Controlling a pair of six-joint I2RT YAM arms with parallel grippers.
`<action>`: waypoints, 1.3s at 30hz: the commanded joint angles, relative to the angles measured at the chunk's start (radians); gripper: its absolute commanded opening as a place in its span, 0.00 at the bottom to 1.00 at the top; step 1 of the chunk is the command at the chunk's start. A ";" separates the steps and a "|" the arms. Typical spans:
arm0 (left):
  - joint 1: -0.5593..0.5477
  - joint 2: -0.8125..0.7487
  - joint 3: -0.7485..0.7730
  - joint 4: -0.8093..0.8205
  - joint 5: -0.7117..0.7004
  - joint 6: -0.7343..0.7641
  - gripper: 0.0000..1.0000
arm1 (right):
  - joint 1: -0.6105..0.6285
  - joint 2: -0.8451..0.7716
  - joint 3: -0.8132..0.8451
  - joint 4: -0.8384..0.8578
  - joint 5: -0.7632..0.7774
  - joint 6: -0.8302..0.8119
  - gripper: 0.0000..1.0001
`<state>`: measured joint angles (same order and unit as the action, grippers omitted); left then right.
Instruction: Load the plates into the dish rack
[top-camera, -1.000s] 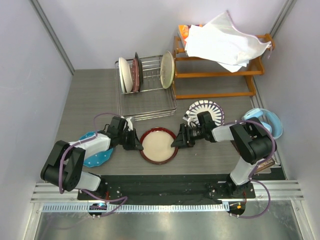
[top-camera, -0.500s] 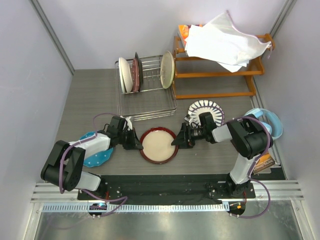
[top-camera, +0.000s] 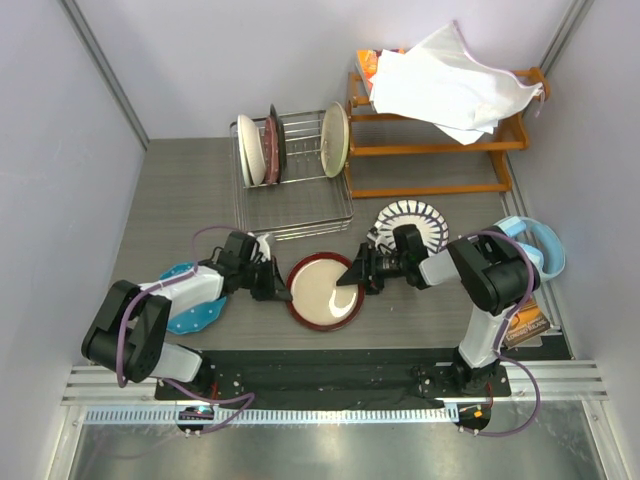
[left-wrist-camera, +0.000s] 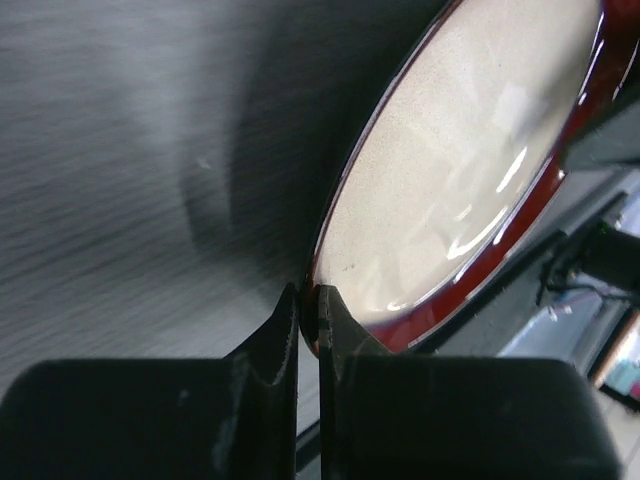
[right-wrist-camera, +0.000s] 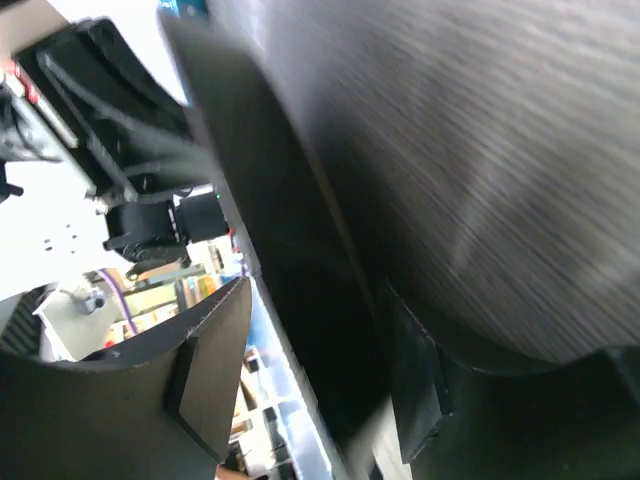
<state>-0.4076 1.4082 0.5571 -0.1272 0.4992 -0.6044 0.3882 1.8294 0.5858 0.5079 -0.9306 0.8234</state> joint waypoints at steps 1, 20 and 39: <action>-0.068 -0.003 0.039 0.006 0.232 0.008 0.00 | 0.041 0.038 0.022 0.002 0.314 -0.085 0.59; -0.048 0.054 0.159 -0.115 0.036 0.141 0.07 | -0.057 -0.191 0.088 -0.440 0.248 -0.420 0.53; -0.048 0.086 0.127 0.006 0.068 0.149 0.00 | 0.011 0.040 0.083 -0.240 0.062 -0.305 0.43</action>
<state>-0.4450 1.5024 0.7013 -0.2173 0.5159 -0.4850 0.3592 1.7466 0.6754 0.1768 -0.8597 0.4610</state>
